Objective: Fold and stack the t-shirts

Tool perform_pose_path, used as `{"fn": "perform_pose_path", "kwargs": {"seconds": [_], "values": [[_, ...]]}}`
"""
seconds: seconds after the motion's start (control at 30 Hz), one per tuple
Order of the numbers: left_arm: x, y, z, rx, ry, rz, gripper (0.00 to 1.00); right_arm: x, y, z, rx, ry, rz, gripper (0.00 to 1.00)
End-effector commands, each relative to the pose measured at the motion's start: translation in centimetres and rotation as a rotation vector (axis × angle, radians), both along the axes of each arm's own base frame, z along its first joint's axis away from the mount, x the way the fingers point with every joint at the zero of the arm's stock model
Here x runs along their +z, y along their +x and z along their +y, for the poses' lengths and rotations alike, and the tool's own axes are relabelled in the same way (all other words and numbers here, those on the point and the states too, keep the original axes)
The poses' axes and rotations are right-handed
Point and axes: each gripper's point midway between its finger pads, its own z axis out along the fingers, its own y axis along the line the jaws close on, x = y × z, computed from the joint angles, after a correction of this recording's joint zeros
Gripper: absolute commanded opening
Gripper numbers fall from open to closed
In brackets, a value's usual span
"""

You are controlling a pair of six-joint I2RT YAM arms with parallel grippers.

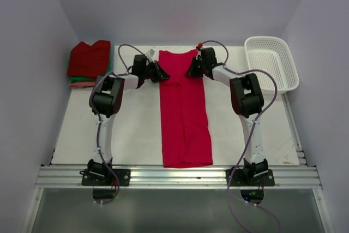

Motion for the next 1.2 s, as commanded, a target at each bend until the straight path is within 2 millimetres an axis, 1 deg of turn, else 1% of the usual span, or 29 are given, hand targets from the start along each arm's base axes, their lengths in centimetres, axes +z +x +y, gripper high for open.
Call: {"fn": "perform_pose_path", "kwargs": {"seconds": [0.0, 0.03, 0.07, 0.1, 0.13, 0.17, 0.23, 0.27, 0.3, 0.33, 0.37, 0.4, 0.43, 0.47, 0.5, 0.53, 0.57, 0.6, 0.63, 0.7, 0.73, 0.8, 0.83, 0.87, 0.9, 0.93, 1.0, 1.07, 1.17], "values": [[7.3, 1.1, 0.8, -0.003, 0.037, -0.252, 0.00, 1.0, -0.8, -1.5, -0.025, -0.048, -0.025, 0.00], [11.4, 1.3, 0.9, 0.005, 0.031, -0.344, 0.00, 2.1, -0.6, -1.4, -0.018, -0.031, -0.055, 0.00], [13.8, 2.0, 1.2, 0.030, 0.040, -0.408, 0.00, 2.3, -1.1, -1.5, -0.019, -0.025, -0.064, 0.00], [15.8, 2.2, 1.4, 0.033, 0.052, -0.463, 0.00, 5.2, -0.3, -1.1, -0.024, 0.010, -0.143, 0.00], [18.8, 2.1, 1.7, 0.043, 0.049, -0.520, 0.00, 5.3, -0.8, -1.2, -0.021, 0.019, -0.149, 0.00], [20.4, 2.3, 2.1, 0.059, 0.054, -0.549, 0.00, 6.1, -0.9, -1.2, -0.025, 0.029, -0.172, 0.00], [23.2, 1.7, 2.4, 0.059, 0.061, -0.600, 0.00, 10.1, -0.7, -1.0, -0.038, 0.083, -0.268, 0.00], [23.1, 1.0, 2.3, 0.048, 0.061, -0.594, 0.00, 10.6, -1.2, -1.1, -0.039, 0.094, -0.277, 0.00], [24.3, 0.1, 2.4, 0.046, 0.058, -0.611, 0.00, 13.0, -1.3, -1.1, -0.045, 0.120, -0.319, 0.00], [24.1, -0.5, 2.5, 0.043, 0.065, -0.594, 0.00, 13.9, -1.6, -1.2, -0.048, 0.128, -0.330, 0.00], [22.0, -1.7, 2.6, 0.030, 0.075, -0.529, 0.00, 14.1, -2.2, -1.5, -0.060, 0.130, -0.320, 0.00], [22.8, -3.0, 2.9, 0.029, 0.066, -0.537, 0.00, 14.6, -2.6, -1.8, -0.070, 0.126, -0.321, 0.00], [22.0, -4.1, 3.0, 0.023, 0.068, -0.508, 0.00, 15.9, -3.5, -1.9, -0.070, 0.132, -0.326, 0.09], [18.8, -6.2, 3.2, 0.001, 0.073, -0.414, 0.00, 15.2, -4.7, -2.1, -0.061, 0.113, -0.274, 0.18], [19.5, -8.0, 3.4, -0.006, 0.059, -0.421, 0.00, 15.2, -5.5, -2.5, -0.067, 0.101, -0.250, 0.35], [18.5, -9.5, 3.5, -0.010, 0.056, -0.390, 0.00, 15.2, -7.3, -3.0, -0.072, 0.090, -0.227, 0.42], [15.0, -12.3, 3.7, -0.035, 0.066, -0.303, 0.01, 14.7, -8.9, -3.3, -0.066, 0.071, -0.191, 0.48], [15.6, -14.3, 3.7, -0.047, 0.062, -0.313, 0.05, 14.2, -10.1, -4.0, -0.085, 0.042, -0.172, 0.54], [12.0, -17.3, 4.1, -0.061, 0.093, -0.214, 0.12, 14.2, -13.0, -4.4, -0.085, 0.021, -0.159, 0.56], [11.8, -20.9, 4.3, -0.089, 0.093, -0.212, 0.18, 12.9, -16.4, -5.6, -0.119, -0.038, -0.117, 0.61], [8.8, -24.2, 4.5, -0.122, 0.114, -0.128, 0.25, 10.6, -19.7, -5.7, -0.103, -0.080, -0.068, 0.61], [8.6, -27.5, 4.6, -0.154, 0.109, -0.120, 0.29, 11.4, -24.0, -6.3, -0.097, -0.092, -0.064, 0.63], [6.5, -30.5, 4.9, -0.189, 0.121, -0.045, 0.32, 9.4, -26.8, -6.6, -0.078, -0.129, -0.024, 0.63], [6.1, -31.8, 5.0, -0.192, 0.117, -0.016, 0.34, 10.4, -29.1, -7.0, -0.080, -0.100, -0.025, 0.63], [7.2, -33.0, 5.1, -0.194, 0.091, -0.051, 0.36, 10.1, -30.6, -7.3, -0.073, -0.094, -0.007, 0.62], [5.7, -35.3, 5.3, -0.218, 0.095, 0.014, 0.39, 8.4, -32.9, -7.5, -0.051, -0.103, 0.039, 0.62], [6.6, -36.9, 5.5, -0.212, 0.068, 0.015, 0.43, 8.6, -36.1, -8.3, -0.063, -0.061, 0.083, 0.63], [6.4, -39.0, 5.6, -0.221, 0.043, 0.068, 0.45, 7.3, -39.0, -9.2, -0.078, -0.051, 0.169, 0.62], [4.9, -41.0, 5.6, -0.236, 0.043, 0.143, 0.47, 6.7, -41.5, -10.2, -0.110, -0.011, 0.225, 0.62]]}}
